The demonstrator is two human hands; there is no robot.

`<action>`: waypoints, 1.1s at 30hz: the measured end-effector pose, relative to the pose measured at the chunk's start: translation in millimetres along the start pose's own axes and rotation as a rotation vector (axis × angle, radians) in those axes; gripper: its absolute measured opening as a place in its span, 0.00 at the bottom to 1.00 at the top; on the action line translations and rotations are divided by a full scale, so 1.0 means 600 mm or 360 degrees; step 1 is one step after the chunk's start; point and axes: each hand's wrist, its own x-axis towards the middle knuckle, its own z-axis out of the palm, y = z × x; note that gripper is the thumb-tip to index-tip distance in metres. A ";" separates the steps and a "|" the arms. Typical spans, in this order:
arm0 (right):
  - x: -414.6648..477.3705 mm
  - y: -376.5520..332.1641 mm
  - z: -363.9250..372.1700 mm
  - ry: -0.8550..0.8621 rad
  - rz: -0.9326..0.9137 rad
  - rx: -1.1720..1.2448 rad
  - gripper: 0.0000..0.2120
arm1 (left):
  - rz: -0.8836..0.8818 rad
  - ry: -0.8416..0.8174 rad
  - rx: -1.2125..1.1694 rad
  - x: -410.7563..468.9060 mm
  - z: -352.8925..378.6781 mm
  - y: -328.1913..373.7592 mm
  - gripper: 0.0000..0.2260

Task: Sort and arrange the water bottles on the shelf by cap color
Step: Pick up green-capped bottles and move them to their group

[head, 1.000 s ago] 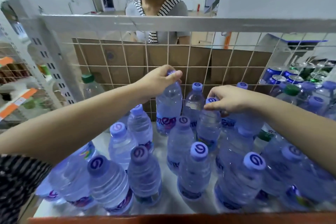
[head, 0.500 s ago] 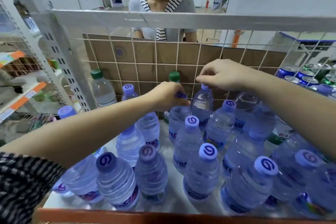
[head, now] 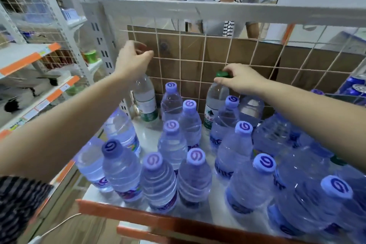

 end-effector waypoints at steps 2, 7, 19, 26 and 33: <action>0.004 0.006 0.005 0.0054 0.0040 0.0119 0.21 | -0.0173 0.0007 0.0104 0.024 -0.025 -0.011 0.18; 0.002 0.017 0.017 0.0114 0.0090 0.0422 0.15 | -0.0402 -0.0538 0.0393 0.039 -0.052 -0.045 0.22; -0.001 -0.010 0.020 0.0124 -0.0024 0.0458 0.15 | -0.0100 -0.0464 0.0570 0.043 -0.042 -0.079 0.16; 0.007 -0.068 -0.063 0.0373 -0.0239 0.0591 0.12 | 0.0107 -0.0272 -0.0249 0.031 -0.060 -0.002 0.17; -0.013 -0.144 -0.165 0.0645 -0.0480 0.1089 0.15 | 0.0548 -0.0124 -0.0596 -0.003 -0.081 0.118 0.07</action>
